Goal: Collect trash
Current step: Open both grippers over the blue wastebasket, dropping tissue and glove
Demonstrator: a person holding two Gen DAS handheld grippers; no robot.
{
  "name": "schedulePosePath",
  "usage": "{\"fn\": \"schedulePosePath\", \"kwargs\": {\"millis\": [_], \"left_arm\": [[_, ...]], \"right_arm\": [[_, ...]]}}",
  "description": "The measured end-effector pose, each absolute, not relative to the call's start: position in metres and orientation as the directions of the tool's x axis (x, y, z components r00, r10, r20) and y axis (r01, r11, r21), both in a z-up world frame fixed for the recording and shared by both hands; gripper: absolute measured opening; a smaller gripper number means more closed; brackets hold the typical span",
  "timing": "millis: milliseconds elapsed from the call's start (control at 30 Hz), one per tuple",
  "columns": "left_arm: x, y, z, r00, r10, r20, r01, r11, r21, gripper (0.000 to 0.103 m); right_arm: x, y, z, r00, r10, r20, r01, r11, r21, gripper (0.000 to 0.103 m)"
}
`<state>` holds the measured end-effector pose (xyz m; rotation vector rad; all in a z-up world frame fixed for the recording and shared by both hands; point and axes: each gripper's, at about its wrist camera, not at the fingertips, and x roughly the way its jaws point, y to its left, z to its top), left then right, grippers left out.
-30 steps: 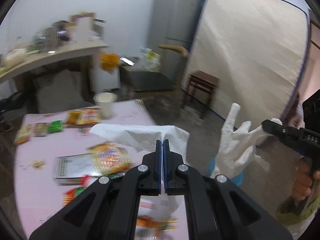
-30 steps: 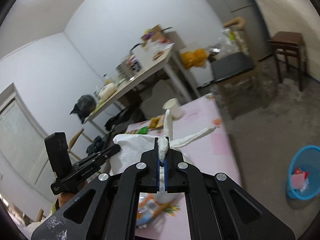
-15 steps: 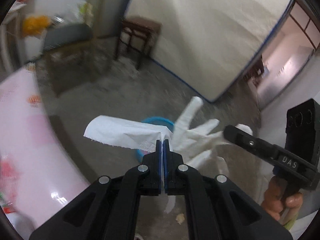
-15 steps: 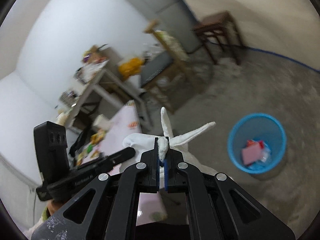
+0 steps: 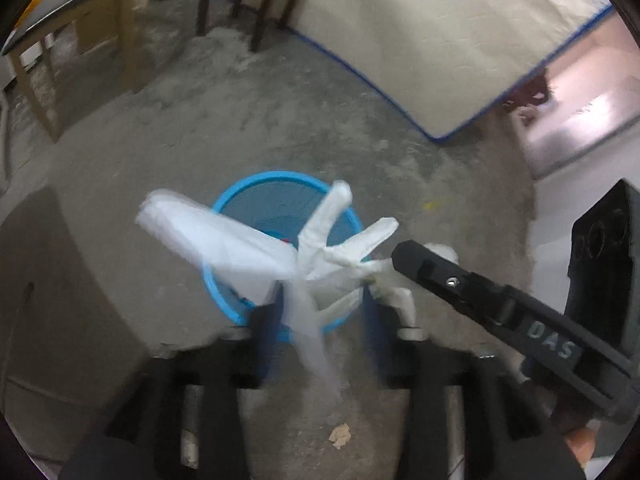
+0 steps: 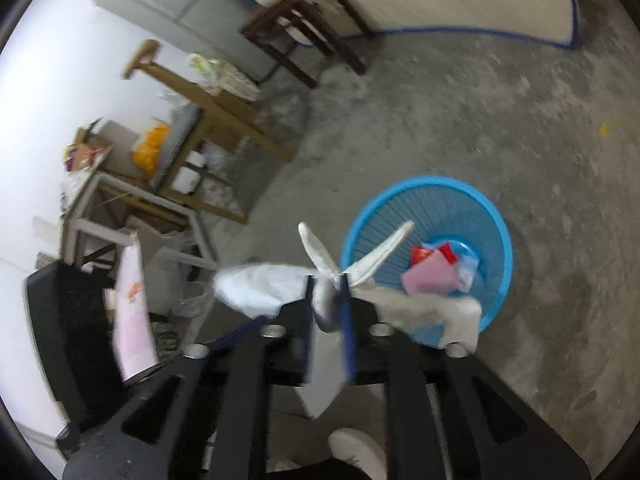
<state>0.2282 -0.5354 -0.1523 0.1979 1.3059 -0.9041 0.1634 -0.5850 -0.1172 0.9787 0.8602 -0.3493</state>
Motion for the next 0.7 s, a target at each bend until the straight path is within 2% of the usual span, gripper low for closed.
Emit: {"fn": "schedulePosePath", "kwargs": {"millis": [33,167,333,467,600,700], "left_arm": [[0.230,-0.534,-0.156,0.003,-0.452,-0.892,0.663,0.668,-0.337,0.045],[0.229,-0.519,-0.156,-0.014,-0.466,-0.885,0.655,0.664,-0.360,0.050],[0.238,-0.496,-0.134,0.031,-0.492,-0.870,0.653,0.669,-0.355,0.050],[0.236,-0.475,-0.100,0.065,-0.527,-0.847,0.672,0.651,-0.353,0.050],[0.233,-0.438,-0.061,0.106,-0.564,-0.819,0.678,0.643,-0.356,0.061],[0.234,-0.397,-0.031,0.153,-0.561,-0.814,0.667,0.666,-0.334,0.064]], "right_arm": [[0.162,-0.590,-0.125,0.617,0.109,-0.779,0.631,0.523,0.573,0.034],[0.156,-0.595,-0.144,0.584,0.100,-0.806,0.677,0.487,0.552,0.042],[0.141,-0.592,-0.137,0.594,0.072,-0.802,0.678,0.493,0.546,0.045],[0.133,-0.587,-0.119,0.611,0.042,-0.790,0.661,0.522,0.539,0.052],[0.126,-0.572,-0.084,0.654,0.031,-0.756,0.608,0.573,0.550,0.059],[0.125,-0.554,-0.058,0.679,0.045,-0.733,0.557,0.618,0.554,0.064]]}}
